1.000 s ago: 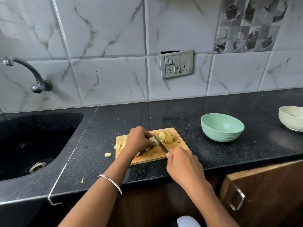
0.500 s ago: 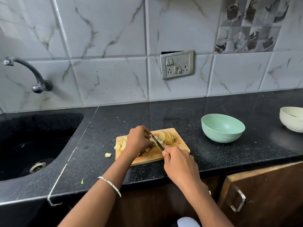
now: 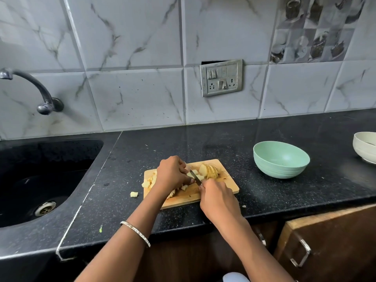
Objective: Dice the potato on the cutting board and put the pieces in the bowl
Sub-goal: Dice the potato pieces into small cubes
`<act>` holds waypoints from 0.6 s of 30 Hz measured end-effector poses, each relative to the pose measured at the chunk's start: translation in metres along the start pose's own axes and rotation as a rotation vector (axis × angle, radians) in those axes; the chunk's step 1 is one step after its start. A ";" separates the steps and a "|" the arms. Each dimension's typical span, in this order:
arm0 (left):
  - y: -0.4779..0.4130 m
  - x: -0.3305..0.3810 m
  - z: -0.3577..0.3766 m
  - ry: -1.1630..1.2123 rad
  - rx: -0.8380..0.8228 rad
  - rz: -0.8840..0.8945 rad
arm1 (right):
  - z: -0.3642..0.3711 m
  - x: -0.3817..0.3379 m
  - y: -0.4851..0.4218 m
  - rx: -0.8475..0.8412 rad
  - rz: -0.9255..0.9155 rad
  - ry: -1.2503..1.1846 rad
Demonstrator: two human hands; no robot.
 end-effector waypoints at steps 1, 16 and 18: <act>0.001 0.000 -0.001 0.002 0.006 -0.003 | 0.001 -0.001 0.001 -0.006 -0.002 0.024; 0.010 0.001 -0.003 0.033 0.035 -0.006 | -0.022 0.008 0.030 0.120 -0.060 -0.095; 0.010 0.002 -0.004 0.054 0.034 -0.009 | -0.019 0.005 0.029 0.103 -0.068 -0.095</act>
Point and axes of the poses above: each hand's wrist, its own y-axis away from the middle knuckle, its own z-axis out of the palm, x = y × z, the point moved 9 cm from there along -y, towards the middle knuckle, and after that the axes turned 12 degrees about -y, right-handed, at the moved point
